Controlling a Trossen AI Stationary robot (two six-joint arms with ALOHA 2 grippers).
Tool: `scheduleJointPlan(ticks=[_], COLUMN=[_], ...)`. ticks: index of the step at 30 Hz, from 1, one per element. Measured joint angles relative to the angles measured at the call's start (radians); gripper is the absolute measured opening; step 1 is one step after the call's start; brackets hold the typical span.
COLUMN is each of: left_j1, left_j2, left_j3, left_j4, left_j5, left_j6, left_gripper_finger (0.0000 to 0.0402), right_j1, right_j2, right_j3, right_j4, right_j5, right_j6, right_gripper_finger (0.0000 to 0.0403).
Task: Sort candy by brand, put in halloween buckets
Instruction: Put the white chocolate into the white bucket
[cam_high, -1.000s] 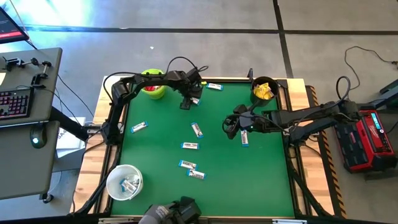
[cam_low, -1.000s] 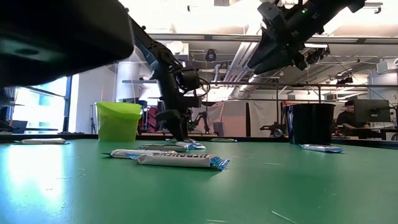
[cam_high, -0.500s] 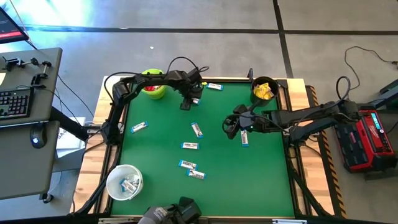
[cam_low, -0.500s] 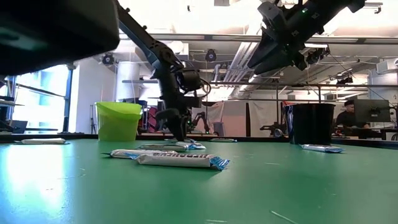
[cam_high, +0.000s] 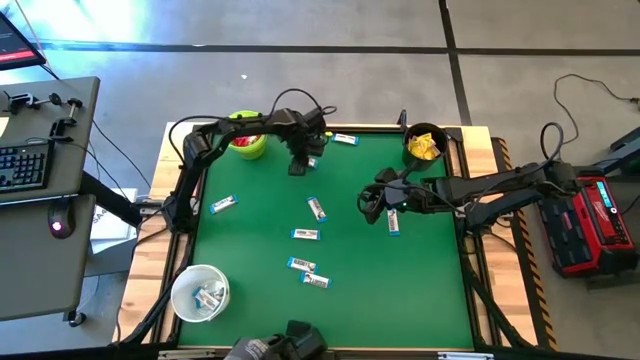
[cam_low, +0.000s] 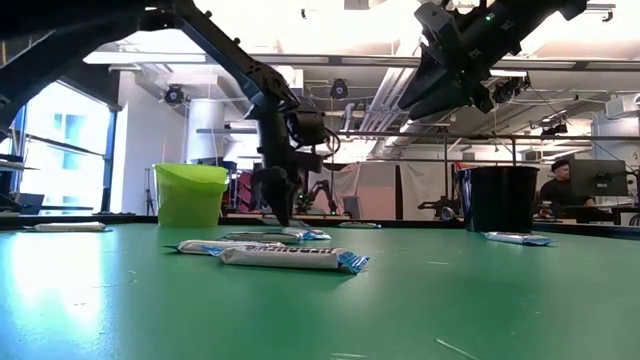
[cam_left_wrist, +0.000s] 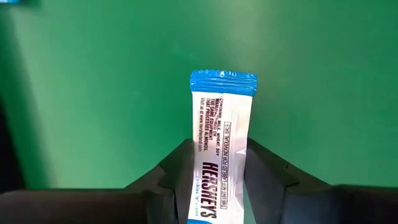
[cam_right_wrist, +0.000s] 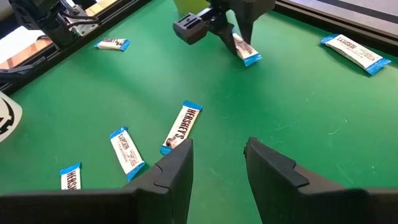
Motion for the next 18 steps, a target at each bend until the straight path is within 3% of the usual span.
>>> scheduleJointPlan(ticks=[7, 18], left_j1=[-0.024, -0.083], left_j2=[-0.013, -0.140], left_j3=[0.035, 0.037], left_j4=[-0.120, -0.118], left_j5=[0.022, 0.085], left_j6=[-0.065, -0.179], left_gripper_finger=[0.0101, 0.0086], right_j1=[0.000, 0.000], right_j2=[0.000, 0.000], right_j3=[0.000, 0.000], right_j4=[0.000, -0.001], right_j5=[0.000, 0.000], right_j6=[-0.005, -0.053], right_gripper_finger=[0.0134, 0.0134])
